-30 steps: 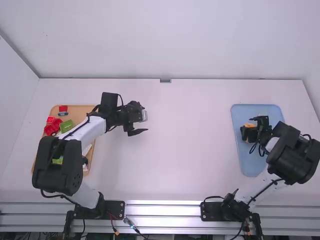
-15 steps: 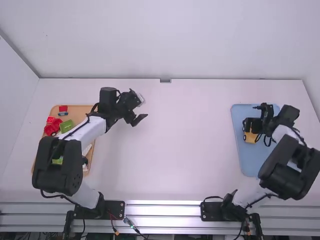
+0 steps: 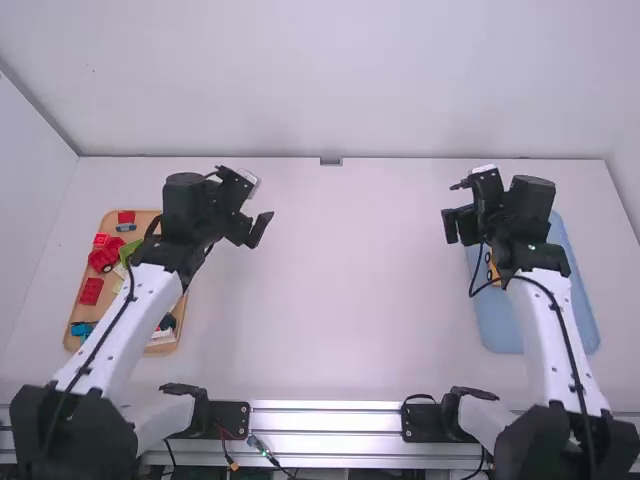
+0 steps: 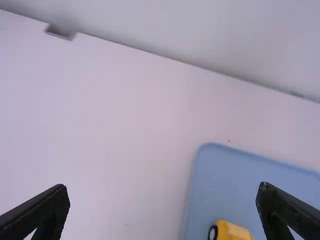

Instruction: Assemble lego blocks to make yellow taxi

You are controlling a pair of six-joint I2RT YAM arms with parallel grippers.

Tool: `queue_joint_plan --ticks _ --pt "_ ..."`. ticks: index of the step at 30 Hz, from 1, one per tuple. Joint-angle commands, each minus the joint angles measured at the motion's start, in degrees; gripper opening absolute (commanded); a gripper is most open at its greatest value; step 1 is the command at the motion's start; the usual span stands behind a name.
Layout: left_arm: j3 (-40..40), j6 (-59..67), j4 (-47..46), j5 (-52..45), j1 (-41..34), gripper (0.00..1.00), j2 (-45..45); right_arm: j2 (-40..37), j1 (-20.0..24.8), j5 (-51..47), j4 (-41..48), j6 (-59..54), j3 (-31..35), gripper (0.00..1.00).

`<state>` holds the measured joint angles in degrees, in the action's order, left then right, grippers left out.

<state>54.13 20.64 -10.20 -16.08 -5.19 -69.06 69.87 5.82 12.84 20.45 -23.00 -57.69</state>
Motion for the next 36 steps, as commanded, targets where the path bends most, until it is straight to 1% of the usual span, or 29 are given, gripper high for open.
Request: queue_joint_plan --ticks 1,6,8,14,18,23,24,29,36 --pt "-1.0 -1.26 -0.29 1.33 0.54 0.98 3.65 -2.99 -2.92 -2.18 -0.06 1.07 -0.03 0.98" --pt "-4.47 -4.73 3.18 4.8 4.01 0.92 7.12 -6.44 -5.82 -5.63 -3.51 4.52 3.42 0.92" --pt "-5.92 -6.18 4.63 6.25 5.19 0.9 8.57 -7.88 -5.82 -7.07 -4.95 5.95 4.86 0.89" --pt "-11.93 -12.19 10.2 12.26 5.19 0.79 14.58 -13.82 -5.82 -12.84 -10.89 11.89 10.8 0.79" --pt "-16.16 -16.43 10.2 16.08 5.19 0.72 18.81 -18.01 -5.82 -12.84 -15.08 16.09 14.99 0.72" --pt "-21.55 -20.64 10.2 16.08 5.19 0.62 24.19 -23.36 -5.82 -12.84 -20.43 21.44 20.34 0.62" --pt "-23.32 -20.64 10.2 16.08 5.19 0.59 25.97 -25.12 -5.82 -12.84 -20.45 23.0 22.11 0.59" --pt "-30.63 -20.64 10.2 16.08 5.19 0.46 33.27 -32.41 -5.82 -12.84 -20.45 23.0 29.4 0.47" --pt "-39.2 -20.64 10.2 16.08 5.19 0.31 41.85 -41.05 -5.82 -12.84 -20.45 23.0 38.04 0.31"
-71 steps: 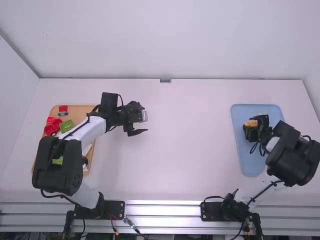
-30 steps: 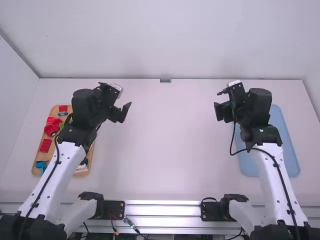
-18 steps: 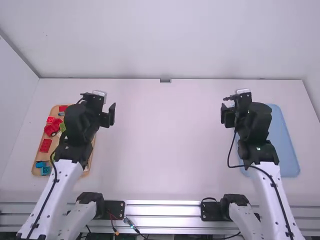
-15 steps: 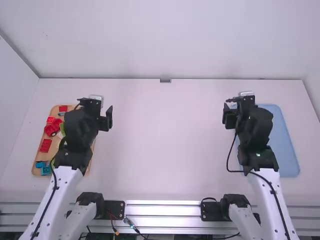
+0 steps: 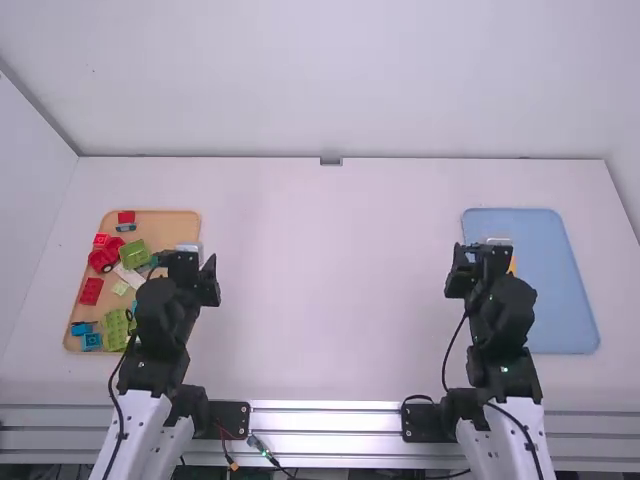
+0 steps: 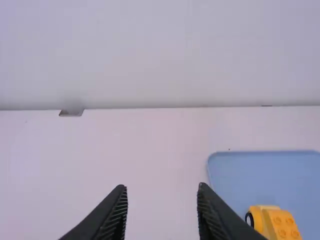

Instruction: Assemble lego blocks to make yellow taxi

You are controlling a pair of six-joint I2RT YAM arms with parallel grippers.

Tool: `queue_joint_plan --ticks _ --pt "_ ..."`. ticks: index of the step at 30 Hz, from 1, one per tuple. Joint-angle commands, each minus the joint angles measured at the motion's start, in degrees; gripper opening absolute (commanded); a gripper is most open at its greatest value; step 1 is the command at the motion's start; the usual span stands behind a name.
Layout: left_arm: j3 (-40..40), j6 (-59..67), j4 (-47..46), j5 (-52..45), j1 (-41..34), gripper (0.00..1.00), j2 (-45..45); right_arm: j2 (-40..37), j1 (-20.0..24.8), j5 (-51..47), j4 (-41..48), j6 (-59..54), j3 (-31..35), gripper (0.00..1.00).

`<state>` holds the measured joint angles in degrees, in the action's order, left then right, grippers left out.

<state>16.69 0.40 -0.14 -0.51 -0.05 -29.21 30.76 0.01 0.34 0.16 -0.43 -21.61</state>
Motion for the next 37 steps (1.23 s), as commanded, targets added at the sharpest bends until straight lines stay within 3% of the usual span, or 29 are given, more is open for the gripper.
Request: queue_joint_plan --ticks 1,13,17,37 --pt "-3.11 -0.4 0.14 0.51 0.05 0.29 3.35 -3.32 -0.01 -0.34 -0.16 0.43 3.32 0.29" --pt "-16.06 -0.4 0.14 0.51 0.05 0.06 16.3 -16.65 -0.01 -0.34 -0.16 0.43 16.65 0.06" --pt "-16.69 -0.4 0.14 0.51 0.05 0.01 19.37 -19.81 -0.01 -0.34 -0.16 0.43 19.81 0.0" --pt "-16.69 -0.4 0.14 0.51 0.05 0.0 29.21 -30.76 -0.01 -0.34 -0.16 0.43 21.61 0.0"
